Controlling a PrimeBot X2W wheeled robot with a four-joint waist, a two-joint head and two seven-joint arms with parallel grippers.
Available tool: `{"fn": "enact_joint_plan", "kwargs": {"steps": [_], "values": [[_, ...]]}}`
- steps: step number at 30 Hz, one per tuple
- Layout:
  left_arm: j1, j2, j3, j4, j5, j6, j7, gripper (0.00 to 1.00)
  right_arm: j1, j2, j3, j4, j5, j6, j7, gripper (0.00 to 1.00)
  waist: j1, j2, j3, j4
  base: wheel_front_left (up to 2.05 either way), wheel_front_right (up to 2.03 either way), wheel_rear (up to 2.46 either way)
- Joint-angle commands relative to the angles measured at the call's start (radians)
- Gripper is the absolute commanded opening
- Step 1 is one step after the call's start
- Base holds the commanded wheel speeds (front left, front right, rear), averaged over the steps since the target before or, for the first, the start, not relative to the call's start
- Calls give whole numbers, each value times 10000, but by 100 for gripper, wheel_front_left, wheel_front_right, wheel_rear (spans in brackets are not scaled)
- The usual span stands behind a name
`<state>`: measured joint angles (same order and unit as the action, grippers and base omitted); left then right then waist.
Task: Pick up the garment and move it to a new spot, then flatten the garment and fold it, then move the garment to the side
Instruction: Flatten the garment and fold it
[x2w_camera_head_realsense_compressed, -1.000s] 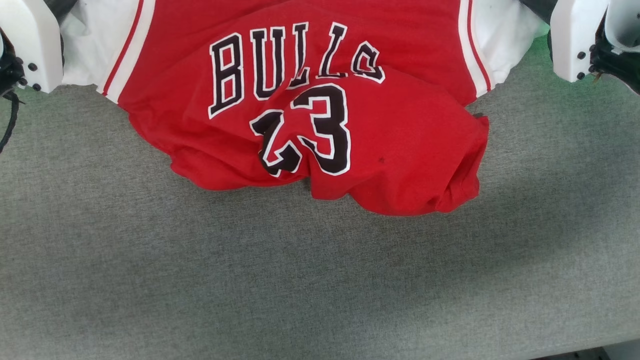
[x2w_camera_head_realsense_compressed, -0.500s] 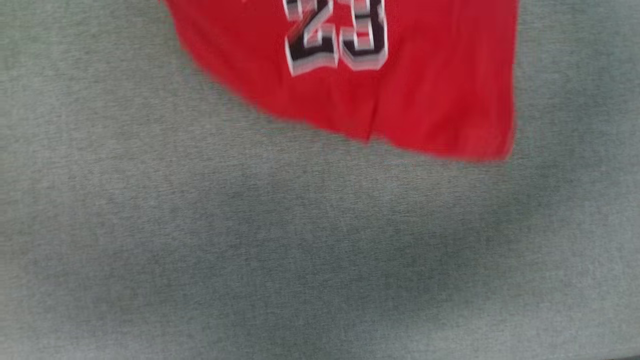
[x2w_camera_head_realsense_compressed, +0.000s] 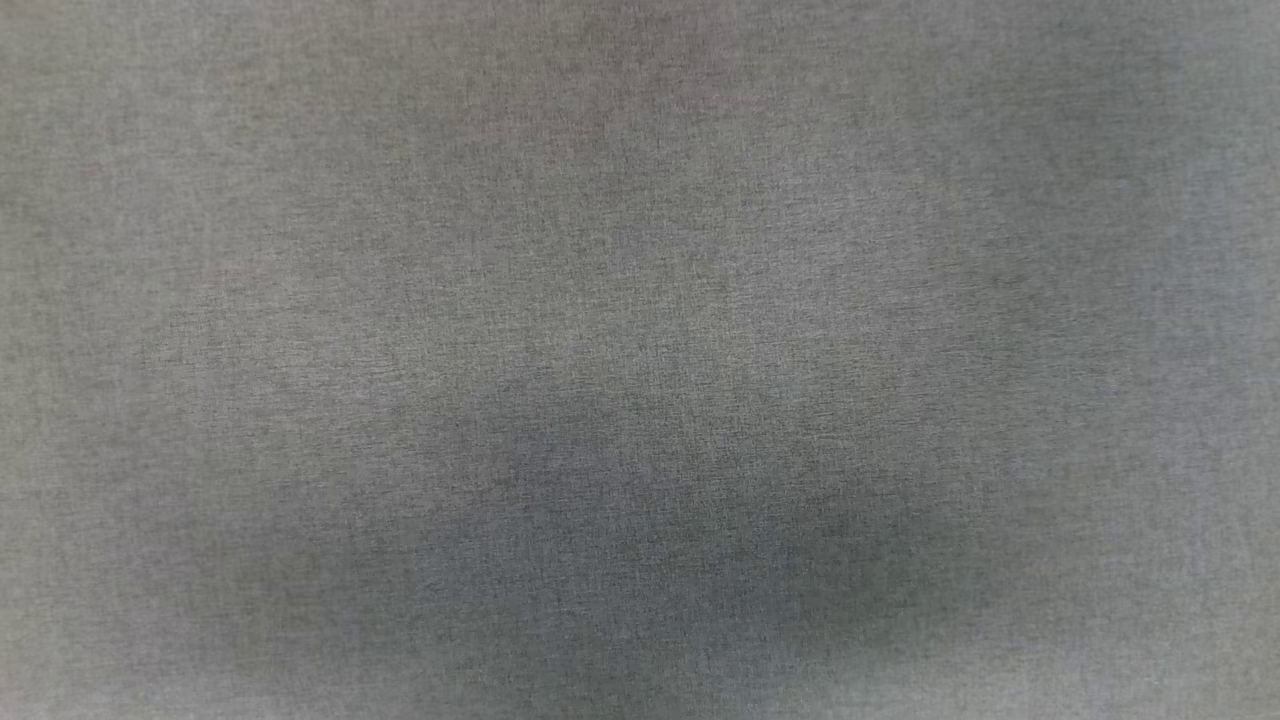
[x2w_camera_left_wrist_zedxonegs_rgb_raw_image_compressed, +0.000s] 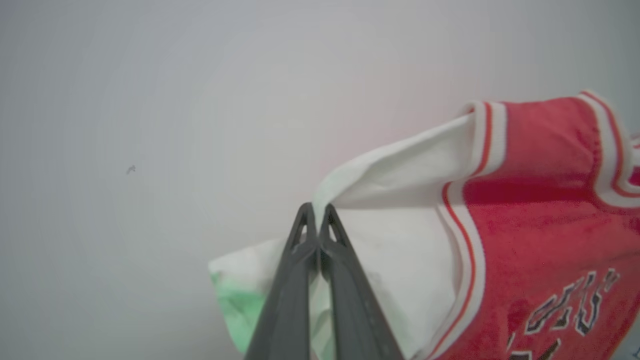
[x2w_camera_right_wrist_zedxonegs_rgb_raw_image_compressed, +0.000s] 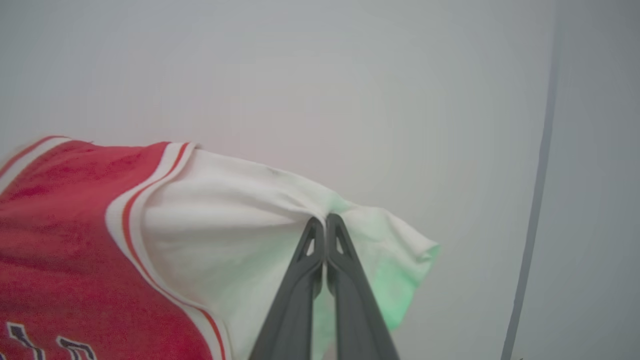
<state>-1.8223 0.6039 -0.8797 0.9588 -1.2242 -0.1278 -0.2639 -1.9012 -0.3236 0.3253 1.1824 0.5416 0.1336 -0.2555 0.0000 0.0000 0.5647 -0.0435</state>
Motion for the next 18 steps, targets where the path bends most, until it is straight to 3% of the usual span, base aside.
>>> {"fn": "enact_joint_plan", "kwargs": {"steps": [1, 4, 8, 15, 18], "values": [[579, 24, -84, -2, 120, -16, -5, 0, 444, -19, 92, 151, -129, -52, -56, 0, 0, 0, -167, 40, 0, 0, 0], [1586, 112, -234, -652, -298, -22, -7, 0, 1104, 158, 452, 121, -50, -50, 178, 0, 0, 0, -368, 49, 0, 0, 0], [3504, 632, -679, -1991, -927, -14, 42, 0, 2829, 77, 1214, -602, 361, -50, 654, 0, 0, 0, -709, 70, 0, 0, 0], [7356, 2039, -1131, -5179, -1895, -17, -21, 0, 6896, -1266, 2254, -3308, 2048, -47, 1783, 0, 0, 0, -1379, 129, 0, 0, 0], [8378, 2314, -856, -5706, -1889, -17, -27, 0, 8073, -1767, 2257, -4162, 2550, -41, 2071, 0, 0, 0, -1533, 160, 0, 0, 0]]}}
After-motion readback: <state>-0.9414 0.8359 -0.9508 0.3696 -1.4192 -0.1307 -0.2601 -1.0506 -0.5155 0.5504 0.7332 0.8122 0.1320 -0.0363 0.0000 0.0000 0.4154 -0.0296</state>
